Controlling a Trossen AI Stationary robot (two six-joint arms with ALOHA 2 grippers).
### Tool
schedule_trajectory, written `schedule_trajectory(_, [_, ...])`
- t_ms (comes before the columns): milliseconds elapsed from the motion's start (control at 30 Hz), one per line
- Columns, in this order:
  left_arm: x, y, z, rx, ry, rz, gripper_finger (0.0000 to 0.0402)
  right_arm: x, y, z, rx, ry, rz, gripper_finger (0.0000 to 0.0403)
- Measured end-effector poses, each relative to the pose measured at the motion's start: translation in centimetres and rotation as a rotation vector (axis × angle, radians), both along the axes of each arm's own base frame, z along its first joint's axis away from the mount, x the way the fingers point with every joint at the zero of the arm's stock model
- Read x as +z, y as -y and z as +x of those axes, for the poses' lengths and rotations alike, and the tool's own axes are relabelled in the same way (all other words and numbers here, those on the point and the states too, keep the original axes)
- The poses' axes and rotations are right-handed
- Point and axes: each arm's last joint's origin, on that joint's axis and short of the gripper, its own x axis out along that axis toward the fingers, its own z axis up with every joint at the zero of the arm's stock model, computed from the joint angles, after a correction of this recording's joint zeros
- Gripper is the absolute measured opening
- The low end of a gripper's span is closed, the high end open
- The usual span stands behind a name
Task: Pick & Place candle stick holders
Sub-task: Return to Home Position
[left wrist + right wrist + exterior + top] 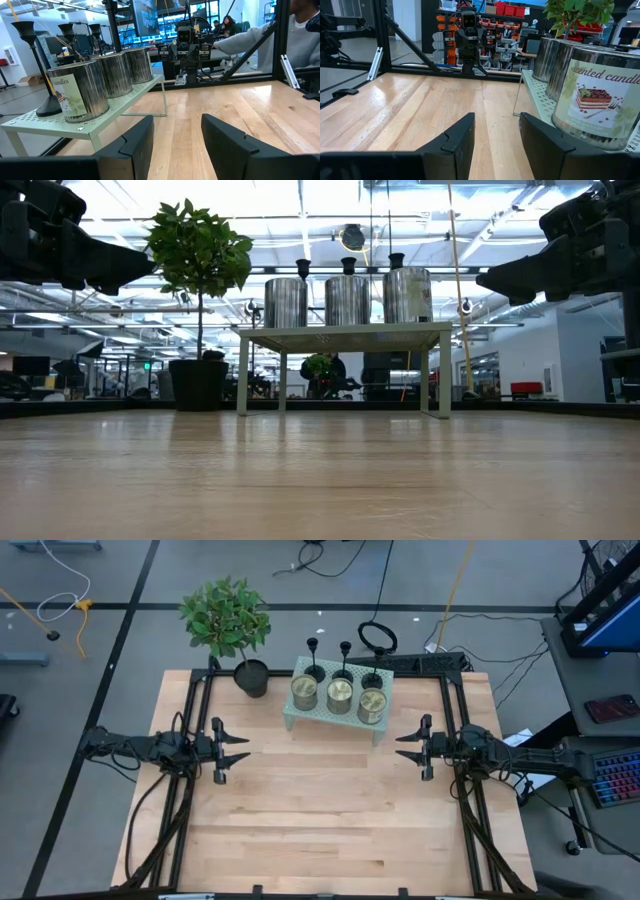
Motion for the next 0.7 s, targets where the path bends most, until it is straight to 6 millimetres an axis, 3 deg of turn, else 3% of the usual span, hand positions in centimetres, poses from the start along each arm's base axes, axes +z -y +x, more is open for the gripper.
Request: schedule_trajectory(700, [0.0, 0.0, 0.0, 0.0, 0.0, 0.0, 0.017, 0.0, 0.0, 0.0, 0.0, 0.0, 0.0, 0.015])
